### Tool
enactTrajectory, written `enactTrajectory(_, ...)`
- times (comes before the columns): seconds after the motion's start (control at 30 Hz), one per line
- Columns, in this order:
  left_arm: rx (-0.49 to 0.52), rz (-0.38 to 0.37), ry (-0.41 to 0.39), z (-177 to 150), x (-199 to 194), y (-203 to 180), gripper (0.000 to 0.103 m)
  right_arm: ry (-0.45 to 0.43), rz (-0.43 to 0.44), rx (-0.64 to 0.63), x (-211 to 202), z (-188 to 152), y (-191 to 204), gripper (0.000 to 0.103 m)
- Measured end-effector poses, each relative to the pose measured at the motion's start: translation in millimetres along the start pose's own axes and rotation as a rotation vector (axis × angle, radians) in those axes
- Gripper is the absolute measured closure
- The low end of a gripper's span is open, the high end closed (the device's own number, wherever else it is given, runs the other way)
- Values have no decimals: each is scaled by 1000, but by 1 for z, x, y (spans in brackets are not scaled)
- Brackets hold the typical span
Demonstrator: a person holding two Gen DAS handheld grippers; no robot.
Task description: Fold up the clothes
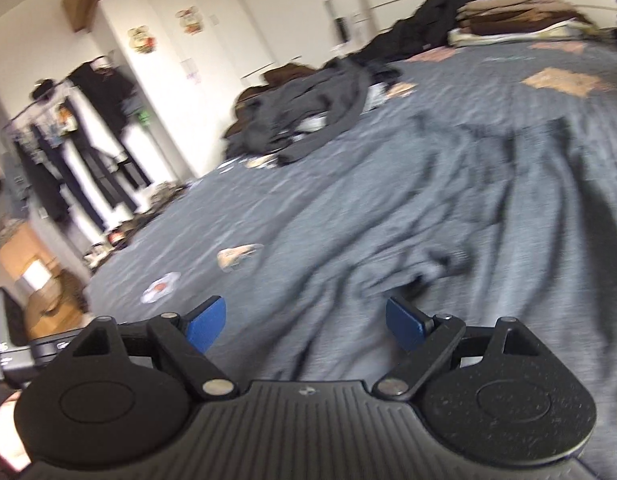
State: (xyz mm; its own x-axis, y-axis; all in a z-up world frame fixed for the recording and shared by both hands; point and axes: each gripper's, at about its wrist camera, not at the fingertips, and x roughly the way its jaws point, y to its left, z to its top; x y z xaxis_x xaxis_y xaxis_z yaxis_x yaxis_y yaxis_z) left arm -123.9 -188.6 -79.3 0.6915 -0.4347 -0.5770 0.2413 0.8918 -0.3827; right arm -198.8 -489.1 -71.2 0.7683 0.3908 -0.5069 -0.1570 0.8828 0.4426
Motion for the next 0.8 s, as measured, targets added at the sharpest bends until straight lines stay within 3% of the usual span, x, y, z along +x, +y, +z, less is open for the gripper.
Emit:
enactTrajectory(0.17, 5, -6, -25, 2, -3, -1, 36, 58, 118, -21, 28, -13, 24, 20)
enactTrajectory(0.23, -2, -8, -33, 2, -4, 0, 35, 121, 113, -44, 38, -21, 29, 40)
enactTrajectory(0.3, -16, -10, -38, 3, -4, 2, 35, 172, 54, -51, 47, -31, 29, 73)
enactTrajectory(0.37, -30, -14, -44, 5, -4, 5, 35, 194, 12, 12, 49, -40, 20, 81)
enactTrajectory(0.53, -49, -36, -45, 7, -5, 7, 35, 229, -20, 89, 38, -48, 8, 86)
enactTrajectory(0.67, -28, -39, -24, 6, -1, 4, 35, 276, -33, 22, 32, -61, 15, 86)
enactTrajectory(0.8, -40, 1, 1, 4, 2, 8, 30, 292, -7, 25, 26, -51, 20, 84)
